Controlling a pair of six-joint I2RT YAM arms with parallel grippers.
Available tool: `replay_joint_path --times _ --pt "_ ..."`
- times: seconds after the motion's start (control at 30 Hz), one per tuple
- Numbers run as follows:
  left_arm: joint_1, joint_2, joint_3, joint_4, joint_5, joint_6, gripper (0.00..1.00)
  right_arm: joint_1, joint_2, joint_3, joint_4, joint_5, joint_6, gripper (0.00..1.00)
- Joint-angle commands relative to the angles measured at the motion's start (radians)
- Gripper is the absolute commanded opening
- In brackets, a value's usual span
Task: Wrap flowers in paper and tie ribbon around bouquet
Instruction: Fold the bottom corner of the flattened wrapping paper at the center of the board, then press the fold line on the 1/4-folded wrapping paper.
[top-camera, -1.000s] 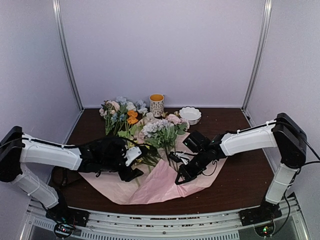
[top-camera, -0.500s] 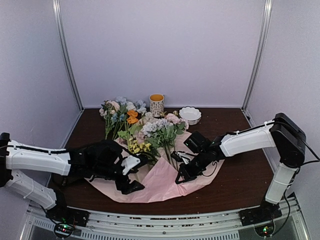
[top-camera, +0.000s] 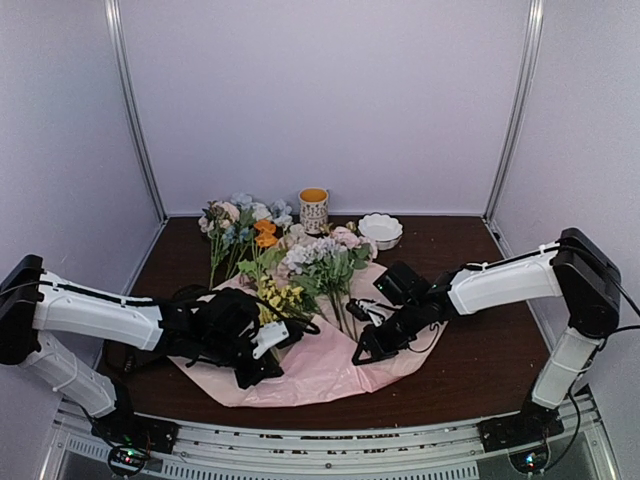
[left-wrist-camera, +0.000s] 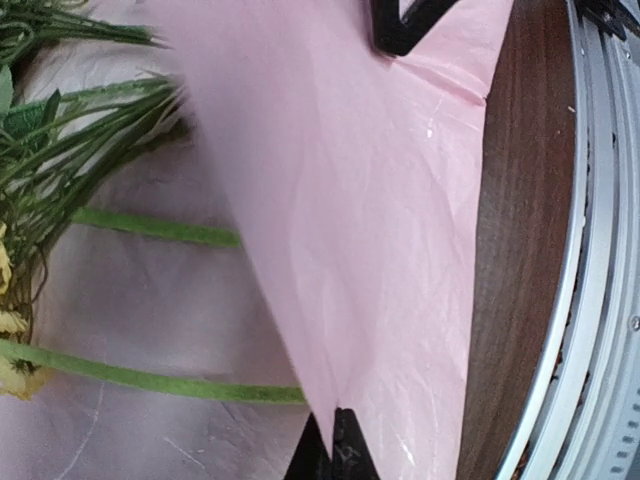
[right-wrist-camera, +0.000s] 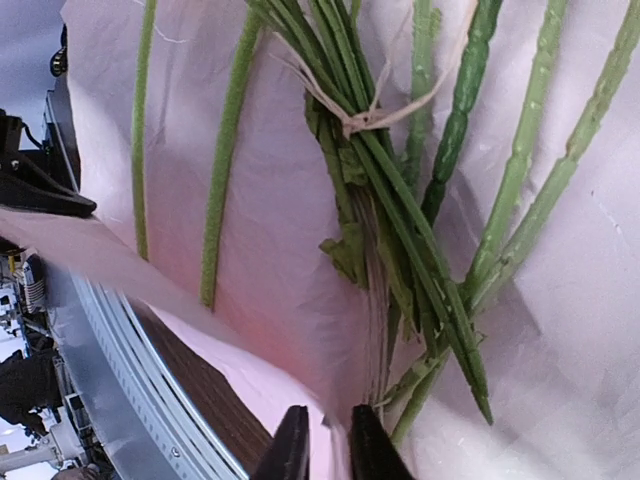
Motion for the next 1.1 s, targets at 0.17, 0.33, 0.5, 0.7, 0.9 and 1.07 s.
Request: replay_joint_path --times 0.17,0.33,0.5,0.7,0.9,1.07 --pt "0.007 0.003 -0.016 0.08 0.009 -0.038 0.0 -0.094 -0.168 -0.001 -0.008 0.033 -0.02 0.33" --pt "0.025 0.033 -0.009 0.083 -0.048 -0.066 0.0 -0.101 -0.148 0.005 -0.037 0.058 -0.038 0.4" --pt "0.045 0.1 0.016 0.034 -0.048 -0.084 0.0 -0.014 -0.224 -0.033 0.064 0.071 -0.049 0.35" --pt "0.051 0.141 0.037 0.016 -0.037 -0.107 0.0 0.131 -0.087 -0.011 0.19 0.008 0.005 0.24" --pt "0.056 0.135 0.039 -0.03 -0.056 -0.119 0.0 0.171 -0.003 -0.027 0.144 0.085 0.013 0.17" --pt "0.056 0.143 0.051 -0.054 -0.067 -0.093 0.0 0.154 -0.036 -0.127 0.086 0.161 0.025 0.14"
